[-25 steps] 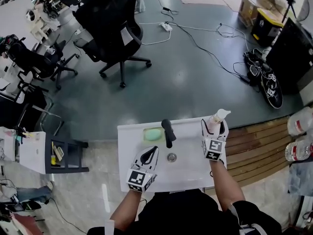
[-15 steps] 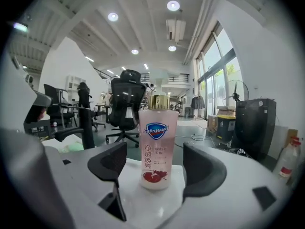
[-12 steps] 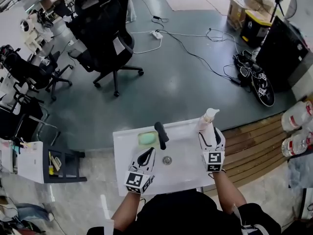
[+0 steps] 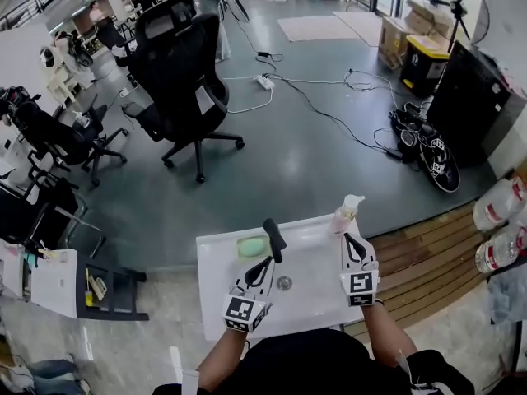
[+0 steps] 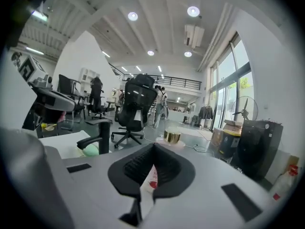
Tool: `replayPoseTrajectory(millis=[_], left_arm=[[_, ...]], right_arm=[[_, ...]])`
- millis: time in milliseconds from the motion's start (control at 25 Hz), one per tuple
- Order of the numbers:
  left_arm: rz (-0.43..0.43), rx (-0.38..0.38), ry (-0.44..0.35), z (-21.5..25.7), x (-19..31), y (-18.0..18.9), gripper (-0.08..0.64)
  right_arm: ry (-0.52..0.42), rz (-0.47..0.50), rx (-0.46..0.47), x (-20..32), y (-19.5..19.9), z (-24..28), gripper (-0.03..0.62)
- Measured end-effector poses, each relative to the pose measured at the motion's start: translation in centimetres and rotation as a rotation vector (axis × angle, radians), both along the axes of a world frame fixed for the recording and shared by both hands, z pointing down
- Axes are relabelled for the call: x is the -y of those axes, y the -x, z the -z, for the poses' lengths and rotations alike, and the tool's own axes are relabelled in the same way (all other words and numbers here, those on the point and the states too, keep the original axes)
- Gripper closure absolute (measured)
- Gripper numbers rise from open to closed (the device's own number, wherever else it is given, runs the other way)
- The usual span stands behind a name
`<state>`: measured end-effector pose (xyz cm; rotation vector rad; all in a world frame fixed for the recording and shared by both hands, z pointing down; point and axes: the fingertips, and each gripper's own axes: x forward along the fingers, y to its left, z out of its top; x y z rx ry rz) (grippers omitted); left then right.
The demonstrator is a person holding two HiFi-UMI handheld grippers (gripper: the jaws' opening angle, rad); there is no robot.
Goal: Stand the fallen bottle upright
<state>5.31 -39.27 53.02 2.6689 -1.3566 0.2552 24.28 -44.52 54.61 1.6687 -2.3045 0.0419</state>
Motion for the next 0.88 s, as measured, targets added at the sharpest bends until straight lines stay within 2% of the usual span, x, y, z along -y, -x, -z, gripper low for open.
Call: replayPoseTrajectory(millis=[120,320,520,600,760,880], left_arm=[[-0.003,-0.005,-0.015,0.7,-0.4,-0.3,0.543],[0.012,-0.001,-0.056,2.4,-0.8,0.5,0.543],[0.078,-0.004,-0.108,4.0,-0.5,1.9,0.543],[0.123,-0.012,-0.133,4.5,-0.7,2.7,0.543],[0.192,-0.085,-0.214,5.9,-0.6,3.4,0.543],[0.230,-0.083,-0.253,6.7,-0.2,4.0,0.543]], right_arm=[[-0.056,0.018,-0.026,-0.5,0.1,1.8,0.581],[-0.209,0.072,0.013,-1.2,1.8,6.9,0.581],[-0.305,0.107,0.053,-1.4,2.9,10.6,0.581],[-0.326,0.108,0.069,-1.6,3.0,11.0,0.581],[-0.340,0.092,0.085,-2.1,2.7,11.6,0.581],[-0.361,0.089,0.097,-2.1,2.8,12.3,0.581]])
